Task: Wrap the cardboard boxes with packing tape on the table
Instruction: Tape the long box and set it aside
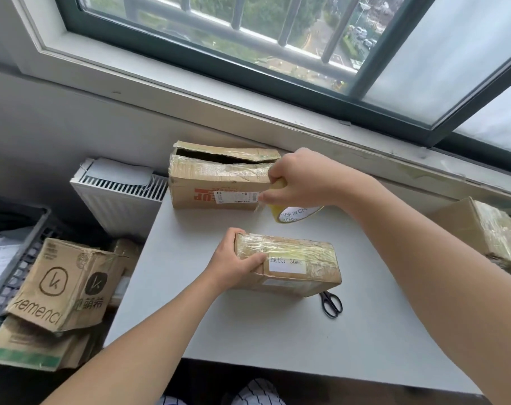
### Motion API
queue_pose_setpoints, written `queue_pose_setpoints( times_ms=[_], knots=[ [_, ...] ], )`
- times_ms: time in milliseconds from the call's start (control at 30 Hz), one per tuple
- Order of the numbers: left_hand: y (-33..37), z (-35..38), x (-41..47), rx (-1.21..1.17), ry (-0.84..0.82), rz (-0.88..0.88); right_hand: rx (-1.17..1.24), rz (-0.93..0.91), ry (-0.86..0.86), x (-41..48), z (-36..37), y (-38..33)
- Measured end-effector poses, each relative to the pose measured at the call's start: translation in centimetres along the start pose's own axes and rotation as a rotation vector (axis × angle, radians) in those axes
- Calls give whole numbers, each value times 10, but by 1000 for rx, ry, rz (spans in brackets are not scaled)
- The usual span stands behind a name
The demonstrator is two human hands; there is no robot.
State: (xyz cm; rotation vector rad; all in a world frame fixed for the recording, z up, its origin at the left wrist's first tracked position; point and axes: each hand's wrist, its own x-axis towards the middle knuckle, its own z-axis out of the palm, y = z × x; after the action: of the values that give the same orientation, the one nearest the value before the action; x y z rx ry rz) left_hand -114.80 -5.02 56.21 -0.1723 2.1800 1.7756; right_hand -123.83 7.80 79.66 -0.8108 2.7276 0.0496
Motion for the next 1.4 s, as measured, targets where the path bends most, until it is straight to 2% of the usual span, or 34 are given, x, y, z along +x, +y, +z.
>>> queue_pose_setpoints(
  times_ms=[367, 600, 867, 1167, 1300, 1400],
  knots=[
    [-7, 4, -3, -23, -20, -18, -230, -190, 16, 41, -9, -76],
    [-6, 5, -3, -54, -26, -34, -257, -241, 15, 60, -2, -106],
    [-11, 13, -10, -211, 33, -26, -265, -261, 36, 75, 9, -124],
    [-21, 20, -13, -352, 32, -30, -269, -309, -30, 89, 19, -151],
    [-23, 21, -17, -368, 49, -27, -326, -333, -39, 84, 12, -139],
    [-19, 19, -20, -358, 44, -15, -341, -274, -53, 68, -14, -92]
  ],
)
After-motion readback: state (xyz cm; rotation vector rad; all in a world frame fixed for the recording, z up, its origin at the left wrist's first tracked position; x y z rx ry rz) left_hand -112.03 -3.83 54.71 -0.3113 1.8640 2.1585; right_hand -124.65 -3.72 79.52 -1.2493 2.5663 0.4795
